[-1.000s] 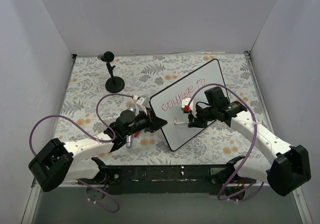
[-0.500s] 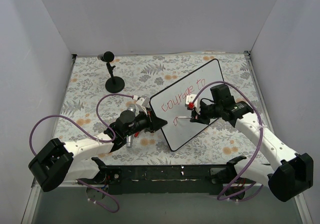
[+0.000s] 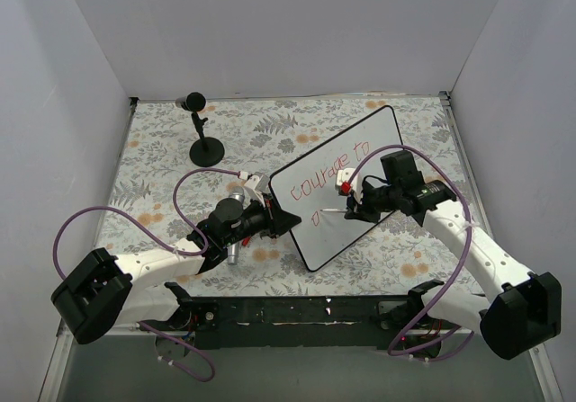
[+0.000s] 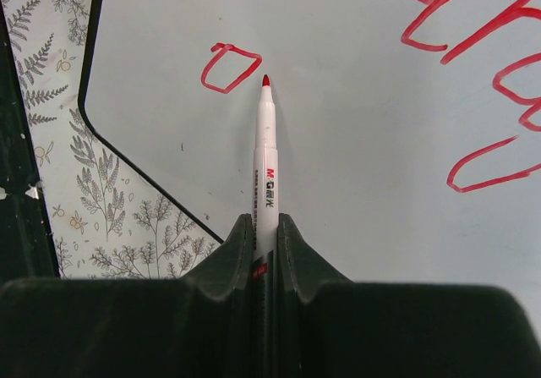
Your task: Write a sentence on the whiteboard
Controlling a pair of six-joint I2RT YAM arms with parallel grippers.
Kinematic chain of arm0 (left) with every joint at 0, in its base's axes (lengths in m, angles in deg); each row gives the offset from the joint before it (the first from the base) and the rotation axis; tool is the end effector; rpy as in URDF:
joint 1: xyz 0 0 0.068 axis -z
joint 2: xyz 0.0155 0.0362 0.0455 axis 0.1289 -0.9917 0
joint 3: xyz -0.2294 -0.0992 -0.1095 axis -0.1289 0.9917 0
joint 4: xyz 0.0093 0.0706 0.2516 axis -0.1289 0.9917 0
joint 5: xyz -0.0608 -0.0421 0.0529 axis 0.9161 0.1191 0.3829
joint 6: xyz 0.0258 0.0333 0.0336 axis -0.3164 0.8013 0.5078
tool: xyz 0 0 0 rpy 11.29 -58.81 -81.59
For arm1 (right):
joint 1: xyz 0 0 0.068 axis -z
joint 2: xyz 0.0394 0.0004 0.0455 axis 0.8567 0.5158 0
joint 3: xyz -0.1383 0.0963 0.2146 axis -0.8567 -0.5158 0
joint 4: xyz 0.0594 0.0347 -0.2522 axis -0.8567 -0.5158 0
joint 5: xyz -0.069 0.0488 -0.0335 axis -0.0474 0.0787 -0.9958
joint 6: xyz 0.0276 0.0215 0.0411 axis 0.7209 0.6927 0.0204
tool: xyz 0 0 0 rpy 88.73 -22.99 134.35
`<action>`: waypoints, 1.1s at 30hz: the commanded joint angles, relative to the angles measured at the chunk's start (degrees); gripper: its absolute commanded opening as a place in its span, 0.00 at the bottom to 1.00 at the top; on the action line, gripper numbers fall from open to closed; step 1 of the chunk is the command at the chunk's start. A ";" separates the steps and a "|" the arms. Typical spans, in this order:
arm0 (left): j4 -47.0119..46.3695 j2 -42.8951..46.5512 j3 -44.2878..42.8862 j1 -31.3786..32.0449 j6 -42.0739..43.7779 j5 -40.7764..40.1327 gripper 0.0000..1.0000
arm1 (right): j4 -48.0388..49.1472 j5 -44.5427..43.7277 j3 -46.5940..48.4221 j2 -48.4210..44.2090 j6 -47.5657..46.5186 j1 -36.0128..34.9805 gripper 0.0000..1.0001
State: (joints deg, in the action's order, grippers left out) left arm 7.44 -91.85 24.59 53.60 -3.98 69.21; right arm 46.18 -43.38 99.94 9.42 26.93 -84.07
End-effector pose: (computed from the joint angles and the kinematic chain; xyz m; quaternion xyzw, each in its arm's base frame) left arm 0.1620 -0.1801 0.2073 -0.1198 0.7628 -0.5889 0.2388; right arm 0.1944 0.1130 0.2758 -0.5995 0.6725 0.2084 0.3807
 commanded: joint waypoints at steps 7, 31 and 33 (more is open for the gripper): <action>-1.61 0.03 -0.04 0.04 2.45 0.63 0.00 | 2.59 1.40 -0.40 1.34 1.18 0.16 0.01; -1.88 0.29 0.31 0.04 2.54 0.45 0.00 | 3.03 -2.47 -4.01 -0.51 1.00 0.43 0.01; -1.79 0.29 0.22 0.04 2.54 0.54 0.00 | 3.21 -2.38 -3.13 0.02 1.26 0.78 0.01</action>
State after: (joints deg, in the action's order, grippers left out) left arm 7.20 -91.96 24.72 53.60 -3.54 69.36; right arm 47.14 -43.97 94.47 9.40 27.28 -84.07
